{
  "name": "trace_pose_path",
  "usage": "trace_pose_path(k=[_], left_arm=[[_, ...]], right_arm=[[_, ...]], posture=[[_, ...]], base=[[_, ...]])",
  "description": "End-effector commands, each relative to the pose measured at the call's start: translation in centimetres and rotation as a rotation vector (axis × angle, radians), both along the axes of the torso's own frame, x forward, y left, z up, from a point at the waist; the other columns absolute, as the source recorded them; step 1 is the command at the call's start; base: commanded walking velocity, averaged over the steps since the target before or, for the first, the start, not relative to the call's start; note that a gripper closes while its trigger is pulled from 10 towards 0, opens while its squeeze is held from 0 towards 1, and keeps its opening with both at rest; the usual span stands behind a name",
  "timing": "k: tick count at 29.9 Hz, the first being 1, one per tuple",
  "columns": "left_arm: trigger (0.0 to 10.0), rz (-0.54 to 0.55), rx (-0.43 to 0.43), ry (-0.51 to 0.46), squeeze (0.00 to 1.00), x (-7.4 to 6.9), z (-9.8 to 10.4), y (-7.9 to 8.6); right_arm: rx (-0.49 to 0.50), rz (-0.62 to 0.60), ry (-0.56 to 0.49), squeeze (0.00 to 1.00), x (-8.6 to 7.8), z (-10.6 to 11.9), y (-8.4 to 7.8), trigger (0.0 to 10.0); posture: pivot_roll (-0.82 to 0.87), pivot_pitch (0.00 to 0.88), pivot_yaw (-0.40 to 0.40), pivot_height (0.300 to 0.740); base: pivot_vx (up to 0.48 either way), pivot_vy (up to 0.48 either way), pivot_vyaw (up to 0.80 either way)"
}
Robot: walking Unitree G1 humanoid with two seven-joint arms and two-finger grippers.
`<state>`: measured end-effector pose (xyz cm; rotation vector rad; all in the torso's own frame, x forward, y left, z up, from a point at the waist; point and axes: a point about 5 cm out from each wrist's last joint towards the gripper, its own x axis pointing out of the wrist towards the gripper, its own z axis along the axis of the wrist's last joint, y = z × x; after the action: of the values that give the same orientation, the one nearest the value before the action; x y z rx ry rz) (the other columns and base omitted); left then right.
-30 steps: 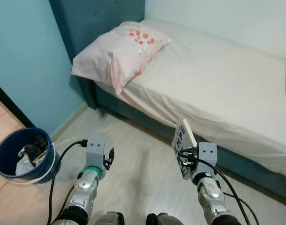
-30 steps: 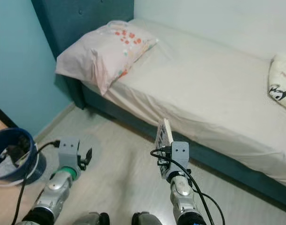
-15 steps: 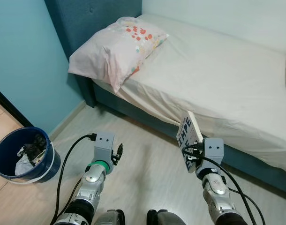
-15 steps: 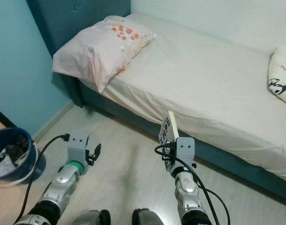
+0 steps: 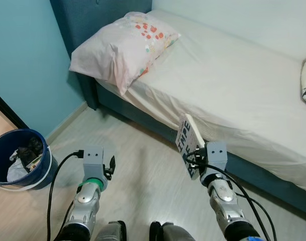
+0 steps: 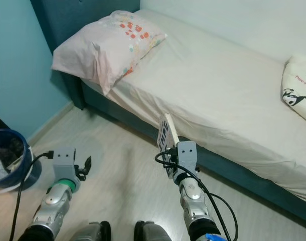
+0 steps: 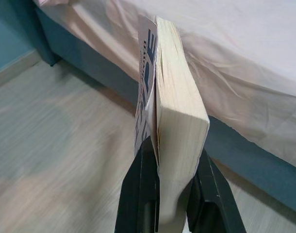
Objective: Clean up the room
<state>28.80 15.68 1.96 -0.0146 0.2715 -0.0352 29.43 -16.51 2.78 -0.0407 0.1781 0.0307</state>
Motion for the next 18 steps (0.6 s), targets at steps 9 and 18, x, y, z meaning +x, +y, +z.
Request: trace_pose_path(k=[9, 18], left_arm=[[10.0, 0.006, -0.036, 0.041, 0.0, 1.4, 0.4, -0.7], [10.0, -0.024, 0.014, 0.082, 0.0, 0.5, -0.5, -0.5]], right_arm=[[0.011, -0.067, -0.008, 0.0, 0.5, 0.6, -1.7, 10.0], [0.024, -0.05, -0.007, 0.0, 1.2, 1.0, -1.2, 10.0]], posture=[[0.07, 0.092, -0.035, 0.737], [0.05, 0.087, -0.021, 0.737]], base=[[0.0, 0.0, 0.0], [0.0, 0.0, 0.0]])
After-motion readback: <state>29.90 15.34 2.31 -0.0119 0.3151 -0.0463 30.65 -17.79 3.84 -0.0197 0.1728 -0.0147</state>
